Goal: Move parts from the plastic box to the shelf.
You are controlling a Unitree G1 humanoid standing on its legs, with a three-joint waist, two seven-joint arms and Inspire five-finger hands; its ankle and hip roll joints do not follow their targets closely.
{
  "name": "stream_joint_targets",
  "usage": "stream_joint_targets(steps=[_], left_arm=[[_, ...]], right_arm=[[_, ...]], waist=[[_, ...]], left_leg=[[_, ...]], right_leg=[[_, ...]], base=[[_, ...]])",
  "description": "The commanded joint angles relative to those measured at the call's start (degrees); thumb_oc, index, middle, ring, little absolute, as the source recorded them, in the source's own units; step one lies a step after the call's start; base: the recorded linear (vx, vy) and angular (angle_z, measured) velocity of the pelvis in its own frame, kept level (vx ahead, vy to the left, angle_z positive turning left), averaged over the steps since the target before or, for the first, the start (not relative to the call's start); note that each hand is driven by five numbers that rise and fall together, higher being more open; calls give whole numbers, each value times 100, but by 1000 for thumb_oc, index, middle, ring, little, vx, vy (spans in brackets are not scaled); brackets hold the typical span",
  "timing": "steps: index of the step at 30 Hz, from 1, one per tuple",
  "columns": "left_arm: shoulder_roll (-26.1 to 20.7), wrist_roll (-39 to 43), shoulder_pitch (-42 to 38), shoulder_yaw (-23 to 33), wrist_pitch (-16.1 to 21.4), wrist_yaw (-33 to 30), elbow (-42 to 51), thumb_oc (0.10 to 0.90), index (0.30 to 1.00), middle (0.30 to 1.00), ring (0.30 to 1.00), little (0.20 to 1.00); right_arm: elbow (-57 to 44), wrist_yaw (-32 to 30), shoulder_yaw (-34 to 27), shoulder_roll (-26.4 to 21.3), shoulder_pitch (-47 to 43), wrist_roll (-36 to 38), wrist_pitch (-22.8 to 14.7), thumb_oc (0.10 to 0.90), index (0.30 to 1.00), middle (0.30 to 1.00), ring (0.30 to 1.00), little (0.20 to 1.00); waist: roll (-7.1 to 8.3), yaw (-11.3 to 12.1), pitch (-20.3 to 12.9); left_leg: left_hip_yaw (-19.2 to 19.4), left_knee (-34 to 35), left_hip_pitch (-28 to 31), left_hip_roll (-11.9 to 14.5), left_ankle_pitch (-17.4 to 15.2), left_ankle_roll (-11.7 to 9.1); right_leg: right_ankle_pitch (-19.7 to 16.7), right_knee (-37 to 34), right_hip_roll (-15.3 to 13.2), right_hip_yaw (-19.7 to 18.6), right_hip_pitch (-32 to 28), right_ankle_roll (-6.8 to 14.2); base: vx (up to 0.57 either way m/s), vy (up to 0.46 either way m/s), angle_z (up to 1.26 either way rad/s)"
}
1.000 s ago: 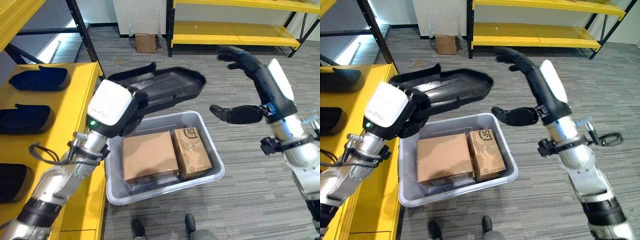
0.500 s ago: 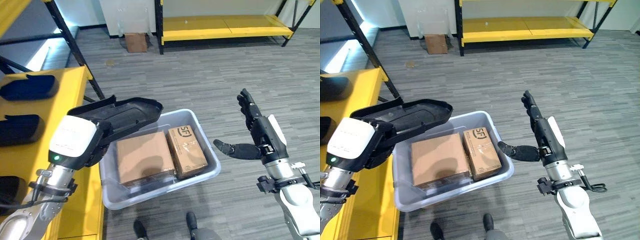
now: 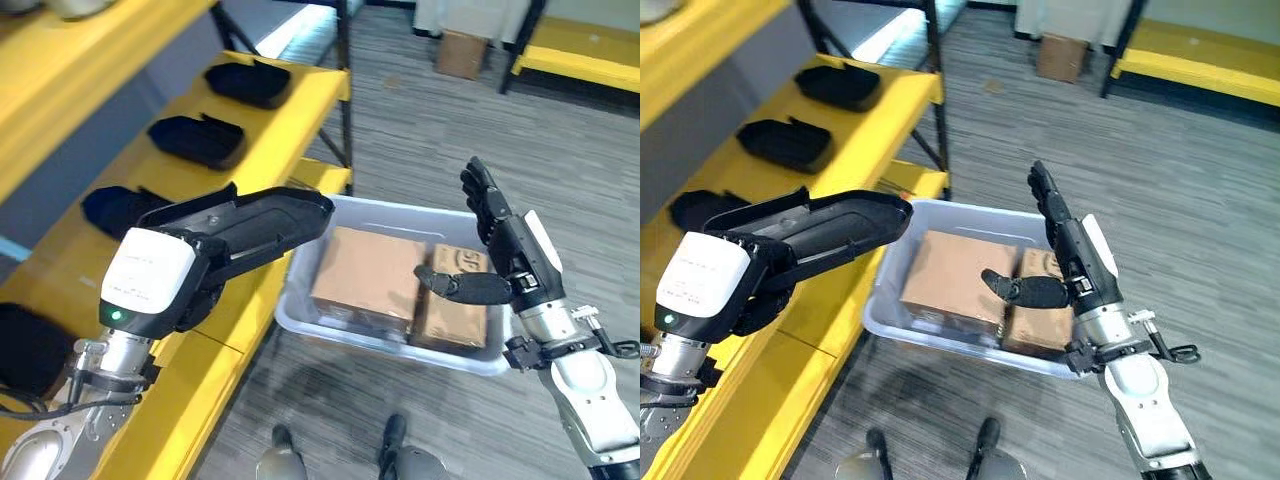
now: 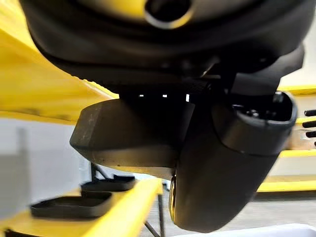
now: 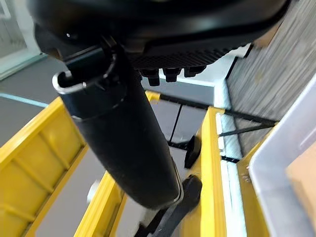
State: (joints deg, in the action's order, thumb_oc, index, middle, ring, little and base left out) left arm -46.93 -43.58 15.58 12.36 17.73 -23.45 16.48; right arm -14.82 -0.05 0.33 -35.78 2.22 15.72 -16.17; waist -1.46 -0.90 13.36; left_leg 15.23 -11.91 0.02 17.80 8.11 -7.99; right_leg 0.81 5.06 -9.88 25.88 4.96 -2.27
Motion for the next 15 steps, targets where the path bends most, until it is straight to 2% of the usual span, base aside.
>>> stream_joint_targets(steps=[1, 2, 3, 4, 5, 7, 9, 10, 13, 15], left_arm=[[178, 262, -729, 504, -1, -680, 756, 400, 300, 300, 300, 300], [257, 243, -769, 474, -19, -678, 781, 400, 300, 300, 300, 300], [262, 243, -766, 467, -21, -676, 785, 400, 300, 300, 300, 300], [339, 229, -783, 454, -10, -705, 813, 400, 300, 300, 300, 300], [346, 229, -773, 447, -8, -699, 821, 400, 300, 300, 300, 300], [342, 108, -724, 439, 51, -758, 901, 400, 300, 300, 300, 300], [339, 110, -735, 434, 59, -770, 927, 400, 300, 300, 300, 300], [319, 66, -746, 425, 57, -839, 996, 400, 300, 300, 300, 300], [334, 17, -724, 424, -6, -951, 996, 400, 300, 300, 300, 300], [388, -60, -561, 564, -83, -1055, 997, 400, 300, 300, 300, 300]], right_arm=[[-398, -150, -115, -41, -315, -98, -539, 900, 1000, 1000, 1000, 1000], [-403, -155, -240, 30, -155, -90, -550, 900, 1000, 1000, 1000, 1000], [-411, -153, -247, 26, -141, -88, -548, 900, 1000, 1000, 1000, 1000], [-455, -171, -401, 59, 1, -145, -561, 900, 1000, 1000, 1000, 1000], [-465, -168, -409, 56, 23, -147, -557, 900, 1000, 1000, 1000, 1000], [-466, -228, -435, 183, 104, -336, -536, 900, 1000, 1000, 1000, 1000], [-481, -214, -433, 224, 139, -328, -536, 900, 1000, 1000, 1000, 1000], [-473, -225, -386, 251, 149, -364, -508, 900, 1000, 1000, 1000, 1000], [-426, -230, -261, 314, 96, -376, -466, 900, 1000, 1000, 1000, 1000], [-401, -233, -154, 366, 14, -492, -408, 900, 1000, 1000, 1000, 1000]], waist=[[24, -245, -502], [-76, -375, -627], [-79, -378, -632], [-139, -482, -735], [-144, -469, -748], [-200, -375, -845], [-172, -357, -879], [-142, -271, -890], [-80, -196, -880], [41, -56, -869]], left_leg=[[-331, 371, 449, 222, 70, -301], [-181, 809, 569, 64, -233, -252], [-183, 831, 580, 55, -225, -245], [344, 1313, 617, 55, -382, -273], [363, 1364, 649, 40, -369, -264], [401, 1677, 698, -170, -625, -157], [403, 1686, 635, -249, -677, -105], [329, 1691, 574, -399, -763, -46], [205, 1691, 515, -617, -896, 76], [84, 1691, 516, -902, -1066, 258]], right_leg=[[233, -238, 222, -354, -216, 500], [144, -183, 141, -209, -202, 591], [143, -181, 133, -203, -206, 599], [82, -146, -12, -33, -253, 667], [74, -149, -18, -40, -255, 679], [-105, -182, -203, 25, -314, 840], [-208, -186, -309, 87, -309, 919], [-366, -237, -456, 163, -333, 1016], [-597, -330, -636, 181, -337, 1159], [-836, -439, -833, 116, -341, 1310]], base=[[8, 169, 106], [5, 174, 85], [29, 300, 73], [13, 193, 72], [28, 299, 95], [-18, 261, 65], [-49, 224, 26], [-46, 222, 22], [-55, 231, 30], [-62, 263, 13]])
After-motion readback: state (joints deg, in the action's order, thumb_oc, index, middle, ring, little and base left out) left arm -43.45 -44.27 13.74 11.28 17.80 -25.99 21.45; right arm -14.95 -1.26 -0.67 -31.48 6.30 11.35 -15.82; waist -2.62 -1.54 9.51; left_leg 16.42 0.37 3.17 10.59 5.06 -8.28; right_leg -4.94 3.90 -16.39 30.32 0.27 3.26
